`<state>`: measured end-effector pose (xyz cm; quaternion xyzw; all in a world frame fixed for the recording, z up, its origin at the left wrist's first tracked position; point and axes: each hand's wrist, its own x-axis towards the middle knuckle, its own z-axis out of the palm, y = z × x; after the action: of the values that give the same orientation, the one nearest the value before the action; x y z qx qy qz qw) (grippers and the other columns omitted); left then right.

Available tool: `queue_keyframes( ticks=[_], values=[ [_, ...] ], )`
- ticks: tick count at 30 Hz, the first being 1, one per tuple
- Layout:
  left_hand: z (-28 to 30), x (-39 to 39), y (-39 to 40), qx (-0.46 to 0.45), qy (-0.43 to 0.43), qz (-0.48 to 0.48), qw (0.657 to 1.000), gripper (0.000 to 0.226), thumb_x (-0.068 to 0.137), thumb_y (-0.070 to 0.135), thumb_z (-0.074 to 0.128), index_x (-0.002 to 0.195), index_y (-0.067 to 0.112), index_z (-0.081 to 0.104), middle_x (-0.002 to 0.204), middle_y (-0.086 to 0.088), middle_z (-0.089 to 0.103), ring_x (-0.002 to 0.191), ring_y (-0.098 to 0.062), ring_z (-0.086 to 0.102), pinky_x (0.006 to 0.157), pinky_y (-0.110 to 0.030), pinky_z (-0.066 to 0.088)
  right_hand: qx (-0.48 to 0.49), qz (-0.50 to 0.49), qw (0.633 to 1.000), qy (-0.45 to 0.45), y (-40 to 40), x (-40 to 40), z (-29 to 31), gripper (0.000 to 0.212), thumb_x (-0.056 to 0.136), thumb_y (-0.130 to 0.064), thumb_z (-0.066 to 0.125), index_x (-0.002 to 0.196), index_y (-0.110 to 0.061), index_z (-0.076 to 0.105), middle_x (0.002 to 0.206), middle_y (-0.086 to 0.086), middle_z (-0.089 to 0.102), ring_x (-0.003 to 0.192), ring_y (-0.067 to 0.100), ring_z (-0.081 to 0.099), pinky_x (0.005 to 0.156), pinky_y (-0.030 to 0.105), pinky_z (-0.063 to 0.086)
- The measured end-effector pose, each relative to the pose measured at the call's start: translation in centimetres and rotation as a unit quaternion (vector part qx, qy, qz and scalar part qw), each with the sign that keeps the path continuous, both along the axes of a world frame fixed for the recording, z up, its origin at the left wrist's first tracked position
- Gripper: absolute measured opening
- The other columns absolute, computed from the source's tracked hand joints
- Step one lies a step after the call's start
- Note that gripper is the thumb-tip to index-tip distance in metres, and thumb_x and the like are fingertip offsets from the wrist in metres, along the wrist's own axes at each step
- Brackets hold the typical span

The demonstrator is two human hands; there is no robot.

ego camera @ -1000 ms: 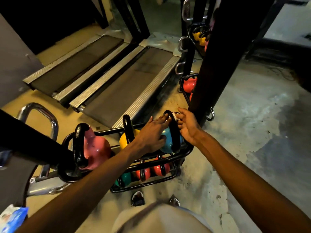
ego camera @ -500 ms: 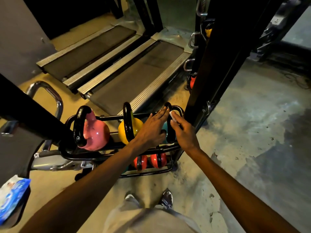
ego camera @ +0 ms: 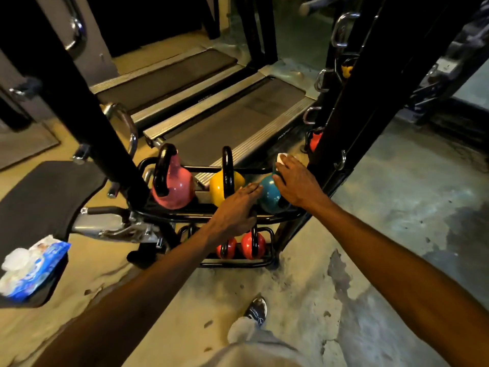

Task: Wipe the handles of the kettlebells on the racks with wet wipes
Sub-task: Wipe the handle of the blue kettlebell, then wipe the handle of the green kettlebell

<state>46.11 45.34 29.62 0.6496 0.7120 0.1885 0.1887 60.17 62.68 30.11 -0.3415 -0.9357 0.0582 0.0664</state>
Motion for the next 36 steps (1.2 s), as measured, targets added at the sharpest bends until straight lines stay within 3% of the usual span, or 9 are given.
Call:
queue_keyframes(
  ticks=[3,6,9,11,15,18,22,29,36],
  values=[
    [-0.8,0.3,-2.1,-0.015,0.004,0.009,1.0,0.087,0.09,0.01,0.065,0.166,0.021,0.023,0.173,-0.002,0.022,0.159,-0.021,0.022,0.128,-0.039,0.027,0.023,0.003,1.0,0.0,-2.6,1.6,-1.0,0.059,0.105,-0.027,0.053,0.157,-0.002,0.039,0.168,0.018,0.029,0.158,0.033,0.021,0.128,0.046,0.025],
    [-1.4,1.0,-3.7,-0.026,-0.002,0.017,1.0,0.087,0.091,0.011,0.066,0.166,0.02,0.022,0.173,-0.001,0.019,0.159,-0.022,0.021,0.128,-0.039,0.025,-0.002,-0.031,0.999,0.02,-4.8,2.6,-1.8,0.067,0.103,-0.021,0.059,0.162,-0.006,0.031,0.171,0.019,0.019,0.159,0.036,0.019,0.121,0.049,0.035],
    [-1.7,1.7,-5.0,-0.037,-0.01,0.036,0.999,0.085,0.094,0.012,0.066,0.166,0.021,0.021,0.174,0.001,0.016,0.159,-0.019,0.018,0.127,-0.038,0.021,-0.034,-0.081,0.994,0.065,-6.1,2.9,-2.6,0.066,0.101,-0.016,0.062,0.161,-0.008,0.033,0.169,0.021,0.024,0.15,0.039,0.038,0.116,0.05,0.044],
    [-1.7,2.0,-5.8,-0.035,-0.016,0.043,0.998,0.083,0.095,0.011,0.065,0.165,0.021,0.022,0.174,0.0,0.017,0.159,-0.02,0.019,0.127,-0.037,0.02,-0.059,-0.113,0.981,0.145,-7.0,2.9,-2.8,0.06,0.099,-0.008,0.063,0.155,-0.011,0.043,0.161,0.019,0.04,0.137,0.038,0.053,0.111,0.047,0.05],
    [-1.7,2.5,-6.9,-0.032,-0.029,0.055,0.998,0.08,0.094,0.012,0.063,0.165,0.018,0.027,0.173,-0.002,0.021,0.158,-0.02,0.022,0.128,-0.039,0.019,-0.211,-0.255,0.884,0.33,-7.9,2.5,-2.4,0.052,0.089,-0.008,0.077,0.139,-0.015,0.063,0.125,0.01,0.07,0.107,0.019,0.067,0.093,0.034,0.058],
    [-2.0,2.9,-7.8,-0.036,-0.033,0.068,0.996,0.079,0.094,0.012,0.061,0.165,0.019,0.027,0.173,0.001,0.022,0.157,-0.019,0.026,0.127,-0.041,0.025,-0.331,-0.35,0.785,0.39,-6.0,3.0,-4.1,0.048,0.084,-0.019,0.084,0.129,-0.012,0.07,0.119,0.01,0.074,0.106,0.024,0.072,0.094,0.048,0.061],
    [-2.8,3.0,-9.7,-0.029,-0.029,0.082,0.996,0.078,0.094,0.014,0.061,0.164,0.017,0.028,0.172,-0.001,0.023,0.157,-0.019,0.026,0.126,-0.035,0.022,-0.323,-0.389,0.774,0.38,-4.8,3.9,-7.8,0.03,0.084,-0.02,0.078,0.114,-0.018,0.077,0.101,0.005,0.078,0.093,0.025,0.076,0.085,0.051,0.064],
    [-5.6,2.3,-13.6,-0.015,-0.028,0.127,0.991,0.072,0.099,0.03,0.064,0.162,0.013,0.032,0.17,-0.009,0.029,0.157,-0.023,0.027,0.129,-0.038,0.022,-0.521,-0.393,0.62,0.435,-13.2,2.5,-7.2,0.033,0.097,0.008,0.063,0.13,0.007,0.062,0.116,0.019,0.065,0.102,0.035,0.065,0.06,0.028,0.062],
    [-7.9,1.5,-16.8,-0.046,-0.042,0.203,0.977,0.068,0.101,0.021,0.059,0.162,0.015,0.032,0.169,-0.01,0.031,0.157,-0.026,0.025,0.129,-0.041,0.016,-0.603,-0.379,0.626,0.318,-16.4,0.3,-9.4,0.035,0.097,0.003,0.066,0.132,0.001,0.062,0.121,0.023,0.066,0.113,0.041,0.067,0.062,0.031,0.063]
  ],
)
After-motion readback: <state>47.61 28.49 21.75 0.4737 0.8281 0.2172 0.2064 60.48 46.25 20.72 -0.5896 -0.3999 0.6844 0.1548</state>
